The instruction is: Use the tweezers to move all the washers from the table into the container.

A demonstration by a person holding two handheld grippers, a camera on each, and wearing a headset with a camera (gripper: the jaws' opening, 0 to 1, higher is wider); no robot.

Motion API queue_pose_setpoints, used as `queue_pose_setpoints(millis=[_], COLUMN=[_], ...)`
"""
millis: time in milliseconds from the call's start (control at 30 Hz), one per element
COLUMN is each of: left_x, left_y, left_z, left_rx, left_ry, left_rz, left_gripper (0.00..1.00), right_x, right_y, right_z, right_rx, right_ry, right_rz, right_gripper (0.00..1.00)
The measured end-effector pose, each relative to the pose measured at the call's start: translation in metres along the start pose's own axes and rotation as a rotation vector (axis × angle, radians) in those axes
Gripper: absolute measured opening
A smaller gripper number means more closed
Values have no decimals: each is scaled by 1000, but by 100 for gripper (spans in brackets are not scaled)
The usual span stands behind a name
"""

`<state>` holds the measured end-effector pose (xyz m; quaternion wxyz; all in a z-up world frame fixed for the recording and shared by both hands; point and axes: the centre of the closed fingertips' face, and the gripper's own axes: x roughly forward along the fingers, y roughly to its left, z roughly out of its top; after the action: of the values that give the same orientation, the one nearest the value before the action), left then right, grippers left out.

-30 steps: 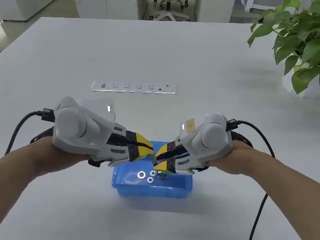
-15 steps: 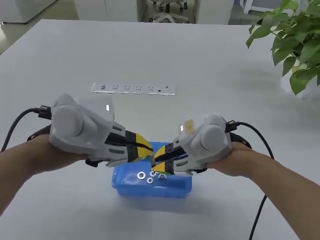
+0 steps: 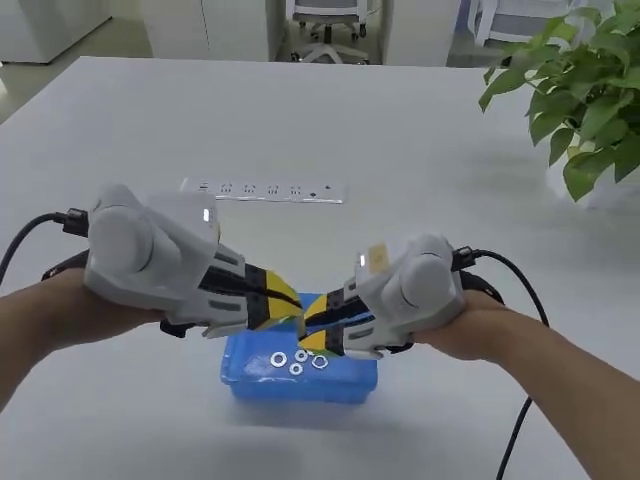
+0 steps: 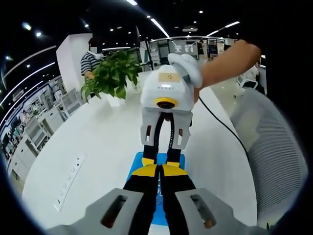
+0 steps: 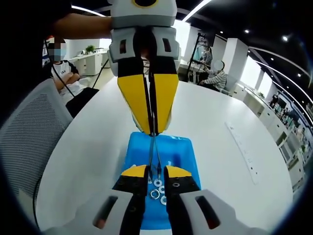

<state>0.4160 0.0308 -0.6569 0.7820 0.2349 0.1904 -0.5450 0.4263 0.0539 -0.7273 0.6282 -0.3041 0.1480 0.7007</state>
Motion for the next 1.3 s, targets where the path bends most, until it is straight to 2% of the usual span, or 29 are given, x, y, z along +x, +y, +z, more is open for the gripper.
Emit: queue_pose_setpoints(millis=[300, 667, 933, 1300], left_x=[-11, -22, -27, -26], left_y=[-15, -32, -50, -67], left_z=[15, 21, 10, -16], left_rx=[12, 38, 51, 34], left_ry=[-34, -32, 4, 68], left_rz=[-37, -61, -88, -119], left_gripper=[4, 4, 4, 4], right_x=[-10, -20, -20, -16], right_y=[17, 35, 53, 75], right_z=[14, 22, 19, 7], right_rx=[-8, -5, -25, -47], right_ry=[-23, -19, 22, 95], right_rz=[18, 5, 21, 68], right_gripper=[13, 9, 8, 8])
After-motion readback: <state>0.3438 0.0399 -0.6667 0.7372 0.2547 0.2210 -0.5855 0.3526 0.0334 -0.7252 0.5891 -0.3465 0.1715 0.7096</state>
